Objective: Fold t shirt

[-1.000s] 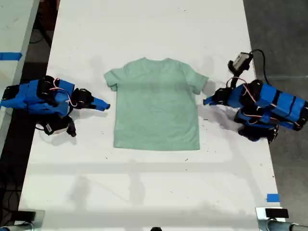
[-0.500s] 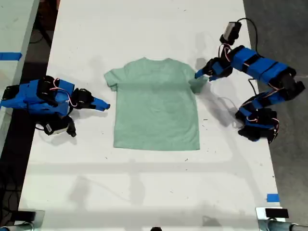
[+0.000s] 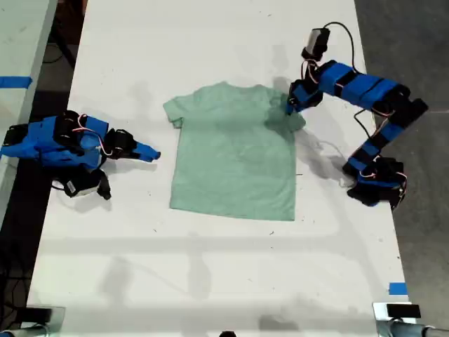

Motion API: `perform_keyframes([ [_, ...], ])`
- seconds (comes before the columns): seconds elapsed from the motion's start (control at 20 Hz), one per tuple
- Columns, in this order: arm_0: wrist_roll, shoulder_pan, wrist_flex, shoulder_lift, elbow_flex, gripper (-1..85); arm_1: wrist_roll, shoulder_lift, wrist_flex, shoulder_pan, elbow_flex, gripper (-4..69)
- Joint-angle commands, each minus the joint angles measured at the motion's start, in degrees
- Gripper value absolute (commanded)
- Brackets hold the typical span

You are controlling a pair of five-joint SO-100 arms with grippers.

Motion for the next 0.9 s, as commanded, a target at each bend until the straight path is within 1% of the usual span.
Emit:
perform_keyframes([
  [0.0, 0.2, -0.7, 0.1, 0.4, 0.0, 10.4, -1.5, 9.3, -0.6, -11.3, -7.9, 0.4],
  [0.1, 0.2, -0.7, 0.1, 0.4, 0.0, 10.4, -1.1, 9.6, -3.6, -19.7, -9.7, 0.6],
  [0.15, 0.2, -0.7, 0.1, 0.4, 0.0, 10.4, -1.0, 9.3, -6.5, -23.5, -8.7, 2.9],
  [0.2, 0.2, -0.7, 0.1, 0.4, 0.0, 10.4, -1.1, 9.0, -7.6, -25.8, -8.5, 12.9],
  [0.25, 0.2, -0.7, 0.1, 0.4, 0.0, 10.4, -0.9, 9.6, -5.6, -26.1, -9.6, 21.8],
  [0.3, 0.2, -0.7, 0.1, 0.4, 0.0, 10.4, 0.3, 11.8, -0.4, -23.8, -11.3, 24.5],
  [0.35, 0.2, -0.7, 0.1, 0.4, 0.0, 10.4, 0.6, 16.2, 3.3, -20.0, -10.5, 16.9],
  [0.4, 0.2, -0.7, 0.1, 0.4, 0.0, 10.4, 2.6, 22.1, 6.2, -15.6, -7.7, 0.2],
  [0.45, 0.2, -0.7, 0.1, 0.4, 0.0, 10.4, 2.7, 29.0, 7.0, -12.7, -3.3, 0.2],
  [0.5, 0.2, -0.7, 0.1, 0.4, 0.0, 10.4, 2.9, 35.3, 8.0, -11.4, 1.3, 0.2],
  [0.55, 0.2, -0.7, 0.1, 0.4, 0.0, 10.4, 3.9, 41.6, 8.0, -12.0, 7.6, 0.2],
  [0.65, 0.2, -0.7, 0.1, 0.4, 0.0, 10.4, 8.0, 55.1, 4.5, -18.7, 25.0, 0.2],
  [0.75, 0.2, -0.8, 0.1, 0.4, 0.0, 10.4, 14.3, 73.3, -2.9, -27.2, 47.6, 0.2],
  [0.8, 0.2, -0.8, 0.1, 0.4, 0.0, 10.4, 16.6, 84.0, -4.7, -30.1, 57.8, 0.2],
  [0.85, 0.2, -0.7, 0.1, 0.4, 0.0, 10.4, 18.0, 95.4, -2.1, -31.4, 66.2, 0.2],
])
